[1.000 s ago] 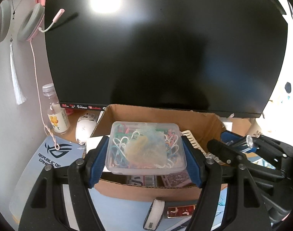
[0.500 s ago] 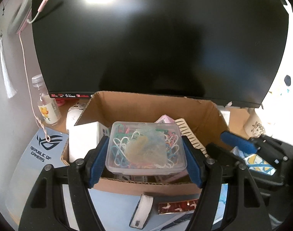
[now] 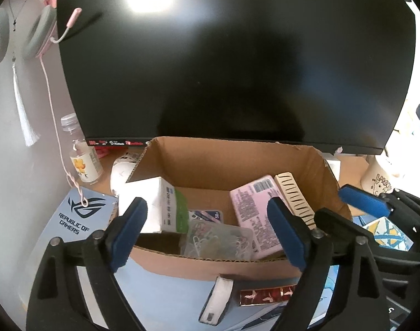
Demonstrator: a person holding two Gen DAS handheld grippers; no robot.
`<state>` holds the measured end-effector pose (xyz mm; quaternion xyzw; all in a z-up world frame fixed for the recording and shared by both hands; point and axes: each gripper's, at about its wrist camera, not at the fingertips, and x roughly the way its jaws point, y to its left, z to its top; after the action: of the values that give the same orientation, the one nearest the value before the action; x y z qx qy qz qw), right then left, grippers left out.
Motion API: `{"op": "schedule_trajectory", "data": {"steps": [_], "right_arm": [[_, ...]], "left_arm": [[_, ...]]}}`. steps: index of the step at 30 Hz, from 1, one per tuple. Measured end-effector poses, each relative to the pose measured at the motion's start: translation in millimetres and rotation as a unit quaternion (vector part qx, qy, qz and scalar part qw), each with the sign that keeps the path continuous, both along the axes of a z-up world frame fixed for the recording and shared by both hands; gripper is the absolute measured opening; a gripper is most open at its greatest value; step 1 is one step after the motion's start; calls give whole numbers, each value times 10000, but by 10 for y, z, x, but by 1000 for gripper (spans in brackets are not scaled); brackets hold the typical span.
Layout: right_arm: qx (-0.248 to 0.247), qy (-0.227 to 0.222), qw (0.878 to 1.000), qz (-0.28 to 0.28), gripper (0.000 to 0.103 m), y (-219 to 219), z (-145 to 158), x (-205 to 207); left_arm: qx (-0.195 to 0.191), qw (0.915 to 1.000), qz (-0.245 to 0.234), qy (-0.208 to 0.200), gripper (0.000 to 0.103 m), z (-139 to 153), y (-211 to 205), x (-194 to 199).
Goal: Organize objects
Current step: 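Open both grippers to drop the paper-clip box and perfume bottle into the cardboard box, then grasp the black stick pack with the left gripper while the right grasps the red crane box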
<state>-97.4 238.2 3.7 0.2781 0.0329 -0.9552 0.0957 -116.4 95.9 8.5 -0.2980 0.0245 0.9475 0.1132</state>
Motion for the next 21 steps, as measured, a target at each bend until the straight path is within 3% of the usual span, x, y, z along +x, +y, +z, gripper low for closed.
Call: {"op": "schedule_trajectory", "data": {"steps": [5,7,13,17,21], "right_arm": [[-88,57,9999,-45,74,27,40,48],[-100,92,9999,-48,86,22,53,80],[-32,201,9998,-80,103,-39,103,159],[-105,279,9995,-93,103,-26,144,247],[-167,318,9993,-91,103,-13,173,349]], "left_arm": [[88,9998,153,82,98,64,-101,56],[103,9998,148,116,99,89,-126,91],[133,9996,185,187,103,165,-210,204],[145,9994,173,245,103,222,-242,289],[-79,9988,332,350,103,267,-250,388]]}}
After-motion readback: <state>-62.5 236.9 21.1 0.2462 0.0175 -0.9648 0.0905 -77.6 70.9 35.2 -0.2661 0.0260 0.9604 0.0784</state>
